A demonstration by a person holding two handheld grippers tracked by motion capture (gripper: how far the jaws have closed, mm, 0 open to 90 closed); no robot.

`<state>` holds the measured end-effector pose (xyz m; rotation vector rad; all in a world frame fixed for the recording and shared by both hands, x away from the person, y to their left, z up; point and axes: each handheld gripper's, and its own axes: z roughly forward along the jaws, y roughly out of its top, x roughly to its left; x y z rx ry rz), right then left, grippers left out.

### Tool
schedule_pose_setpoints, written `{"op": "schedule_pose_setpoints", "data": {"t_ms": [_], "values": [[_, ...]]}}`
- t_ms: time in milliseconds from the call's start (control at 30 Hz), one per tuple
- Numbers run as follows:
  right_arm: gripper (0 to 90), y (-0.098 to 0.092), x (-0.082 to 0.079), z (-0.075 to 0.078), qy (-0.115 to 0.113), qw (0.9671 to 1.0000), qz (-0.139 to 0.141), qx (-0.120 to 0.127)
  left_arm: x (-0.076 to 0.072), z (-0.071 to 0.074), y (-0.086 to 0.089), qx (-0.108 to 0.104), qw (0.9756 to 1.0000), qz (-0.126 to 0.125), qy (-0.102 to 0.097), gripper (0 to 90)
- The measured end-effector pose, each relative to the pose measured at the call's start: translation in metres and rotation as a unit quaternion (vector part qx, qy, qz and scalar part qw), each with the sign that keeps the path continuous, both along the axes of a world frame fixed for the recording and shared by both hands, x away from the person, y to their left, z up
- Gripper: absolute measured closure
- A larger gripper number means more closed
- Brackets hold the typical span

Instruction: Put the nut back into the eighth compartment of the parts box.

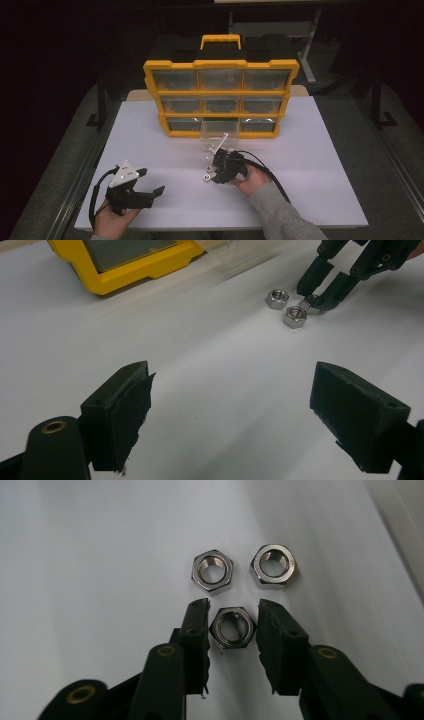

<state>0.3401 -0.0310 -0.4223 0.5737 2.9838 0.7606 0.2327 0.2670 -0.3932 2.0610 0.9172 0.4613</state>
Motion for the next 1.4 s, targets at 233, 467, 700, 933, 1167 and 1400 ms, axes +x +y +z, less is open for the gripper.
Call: {"op": "schedule_pose_setpoints", "data": {"t_ms": [233,467,700,933,1167,1400], "values": [[65.4,0.002,-0.002,-0.002,-0.008,0.9999,0.005,-0.013,0.0,0.0,0.0,0.0,1.0,0.0,0.001,16.0],[66.2,0.002,0.0,-0.004,-0.006,0.9998,0.014,-0.013,0.0,0.0,-0.001,0.002,1.0,-0.001,0.002,16.0],[66.5,-0.001,0.005,-0.004,0.013,0.9997,0.022,-0.001,0.0,0.0,0.0,0.008,1.0,-0.004,0.004,16.0],[69.2,-0.003,0.005,0.0,0.017,0.9994,0.03,0.002,0.0,0.0,0.0,0.008,0.9999,-0.004,0.005,15.9],[69.3,-0.004,0.005,0.001,0.019,0.9992,0.034,0.002,0.0,0.0,0.0,0.006,1.0,-0.001,0.006,16.0],[69.3,-0.012,0.008,0.012,0.025,0.9988,0.034,0.026,0.0,0.0,0.0,0.0,1.0,0.001,0.003,15.9]]}}
